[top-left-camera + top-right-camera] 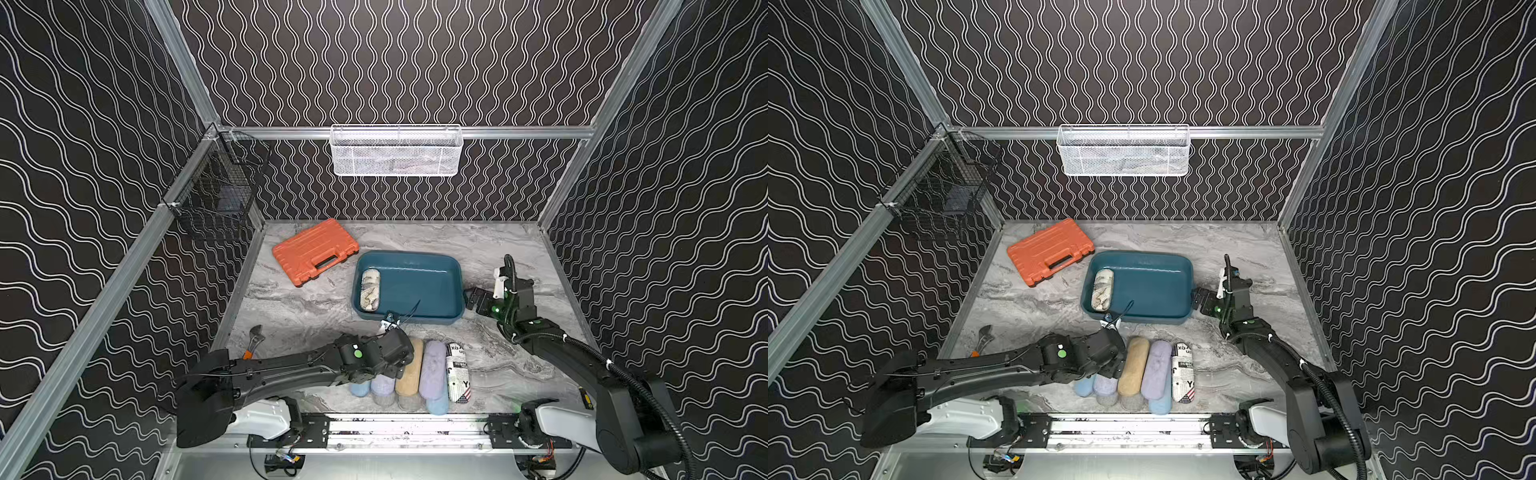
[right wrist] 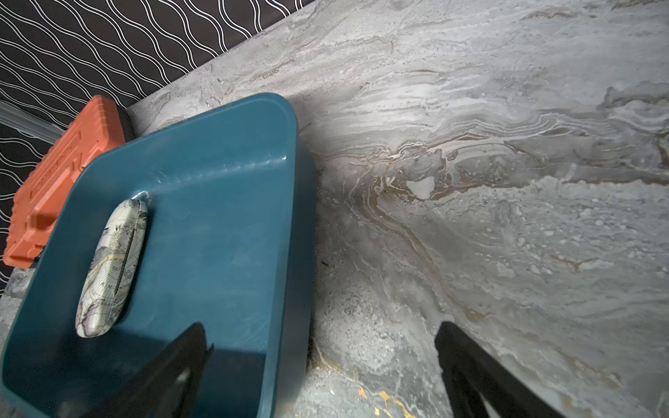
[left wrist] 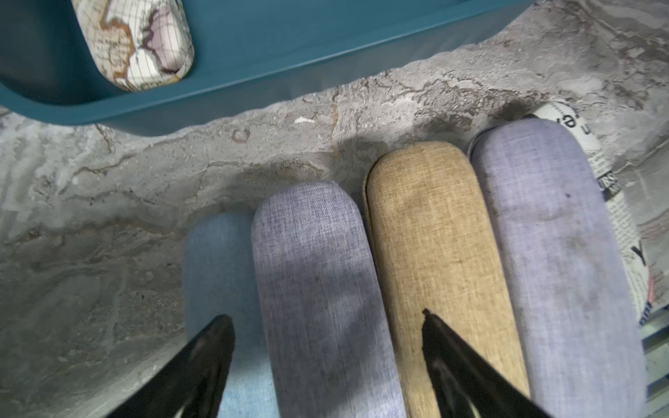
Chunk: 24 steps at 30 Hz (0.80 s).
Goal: Put the glasses cases into the storage boxes
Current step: Pick up the glasses case.
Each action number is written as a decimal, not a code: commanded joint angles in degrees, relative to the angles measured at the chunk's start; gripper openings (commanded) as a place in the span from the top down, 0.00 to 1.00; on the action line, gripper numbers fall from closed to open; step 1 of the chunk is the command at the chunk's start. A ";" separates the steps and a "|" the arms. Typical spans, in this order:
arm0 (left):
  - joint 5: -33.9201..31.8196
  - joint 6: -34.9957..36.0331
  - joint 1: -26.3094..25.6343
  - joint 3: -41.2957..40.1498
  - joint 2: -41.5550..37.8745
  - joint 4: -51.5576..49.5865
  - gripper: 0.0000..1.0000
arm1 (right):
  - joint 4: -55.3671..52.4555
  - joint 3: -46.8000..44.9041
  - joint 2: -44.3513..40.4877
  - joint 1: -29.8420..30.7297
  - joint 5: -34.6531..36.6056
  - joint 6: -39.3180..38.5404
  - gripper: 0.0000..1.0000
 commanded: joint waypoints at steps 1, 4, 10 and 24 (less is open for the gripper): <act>-1.09 -1.73 -0.28 -0.68 0.48 0.97 0.16 | 1.06 -0.16 -0.41 0.00 -0.31 0.85 0.00; -0.99 -2.39 -0.37 -1.36 0.96 0.99 0.16 | 1.28 -0.09 -0.07 0.03 -0.51 0.94 0.00; -0.41 -3.46 -0.63 -2.90 1.11 1.91 0.17 | 1.75 -0.34 0.12 0.01 -0.68 1.06 0.00; 0.82 -2.75 -1.49 -2.41 3.80 3.14 0.18 | 1.85 -0.47 0.23 0.03 -0.82 1.18 0.00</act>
